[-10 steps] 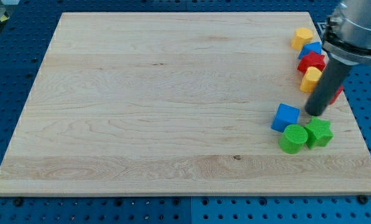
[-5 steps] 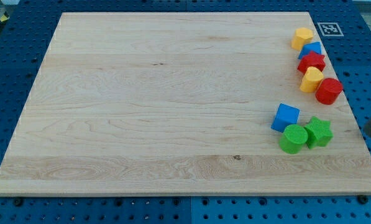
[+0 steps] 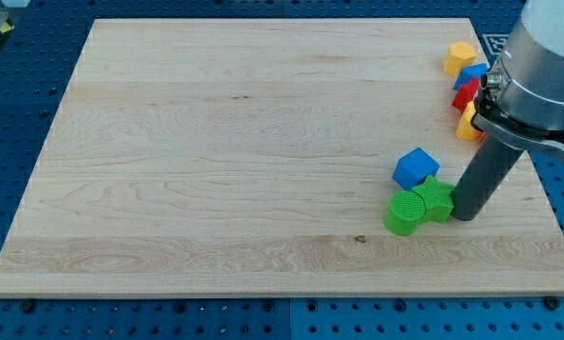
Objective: Place the green circle left to the green star
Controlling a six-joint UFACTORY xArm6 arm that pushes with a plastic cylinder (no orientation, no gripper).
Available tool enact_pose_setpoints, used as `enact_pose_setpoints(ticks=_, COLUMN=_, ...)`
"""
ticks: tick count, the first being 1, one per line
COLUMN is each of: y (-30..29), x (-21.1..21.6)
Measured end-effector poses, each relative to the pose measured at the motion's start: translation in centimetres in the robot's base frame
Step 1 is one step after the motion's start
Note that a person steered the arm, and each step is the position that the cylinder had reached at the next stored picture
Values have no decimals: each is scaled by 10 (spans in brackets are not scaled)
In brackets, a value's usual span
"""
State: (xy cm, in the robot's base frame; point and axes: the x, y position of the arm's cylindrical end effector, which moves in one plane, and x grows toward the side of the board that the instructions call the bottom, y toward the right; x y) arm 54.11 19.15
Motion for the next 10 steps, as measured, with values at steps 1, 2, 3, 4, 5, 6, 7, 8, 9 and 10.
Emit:
enact_pose_setpoints(ticks=1, y=0, x=15)
enact_pose_setpoints(ticks=2, y=-6, x=16)
enact_pose_setpoints(ticks=3, y=-24, x=22)
enact_pose_setpoints(ticks=4, y=-26, x=29)
enact_pose_setpoints(ticks=5, y=-26, x=57)
enact_pose_setpoints(ticks=6, y=-52, x=62)
enact_pose_setpoints(ticks=7, y=-50, x=47)
enact_pose_setpoints(ticks=8, y=-50, x=35)
enact_pose_setpoints(ticks=9, y=-53, x=33)
enact_pose_setpoints(ticks=10, y=-67, x=36)
